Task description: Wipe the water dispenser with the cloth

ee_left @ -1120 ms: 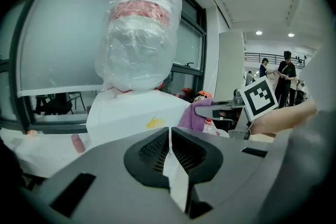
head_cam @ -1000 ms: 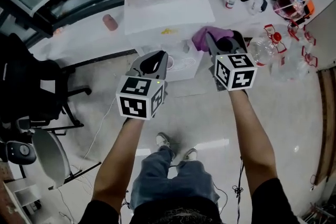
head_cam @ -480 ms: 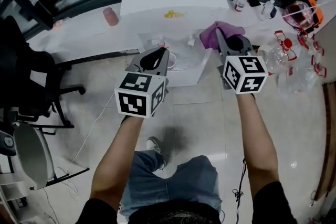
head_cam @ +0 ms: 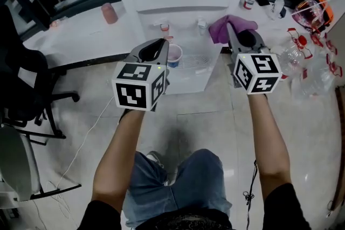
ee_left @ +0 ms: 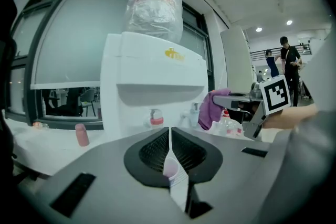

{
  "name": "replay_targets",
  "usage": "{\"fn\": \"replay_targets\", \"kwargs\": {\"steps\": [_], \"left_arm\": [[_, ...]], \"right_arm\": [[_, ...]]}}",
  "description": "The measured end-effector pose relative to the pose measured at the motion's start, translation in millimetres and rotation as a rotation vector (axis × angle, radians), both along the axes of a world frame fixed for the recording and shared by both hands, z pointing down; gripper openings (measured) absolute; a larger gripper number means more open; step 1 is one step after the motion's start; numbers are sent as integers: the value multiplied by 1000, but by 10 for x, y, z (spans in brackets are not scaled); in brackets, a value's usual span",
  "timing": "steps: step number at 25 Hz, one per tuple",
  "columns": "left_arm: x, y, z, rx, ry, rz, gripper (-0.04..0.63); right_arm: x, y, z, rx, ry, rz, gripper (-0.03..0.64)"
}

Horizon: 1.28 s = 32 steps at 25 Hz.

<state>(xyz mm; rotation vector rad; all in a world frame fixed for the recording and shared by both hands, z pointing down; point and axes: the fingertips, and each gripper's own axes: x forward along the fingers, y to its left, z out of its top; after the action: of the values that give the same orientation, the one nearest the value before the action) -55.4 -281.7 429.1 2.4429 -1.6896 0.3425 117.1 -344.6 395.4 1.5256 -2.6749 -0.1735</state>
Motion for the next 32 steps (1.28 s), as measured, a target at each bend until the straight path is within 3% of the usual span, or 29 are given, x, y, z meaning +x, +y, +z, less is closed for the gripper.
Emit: {"fn": "replay_targets", "kwargs": {"steps": [8,21,27,32], "left_arm": [[-193,42,432,39,-4,-32,35],[-366,127,815,52,-9,-71,35],[-392,188,879,47,-21,-86,35],[-469,223,814,56,-28,-108,35]], "right_arm": [[-81,35,589,7,20,-7,46],[-132,103,1526,-93,34,-13,46],[-170,110,1595,-96,17,-26,46],[-376,264,1239,-36,-26,-87,46]]}}
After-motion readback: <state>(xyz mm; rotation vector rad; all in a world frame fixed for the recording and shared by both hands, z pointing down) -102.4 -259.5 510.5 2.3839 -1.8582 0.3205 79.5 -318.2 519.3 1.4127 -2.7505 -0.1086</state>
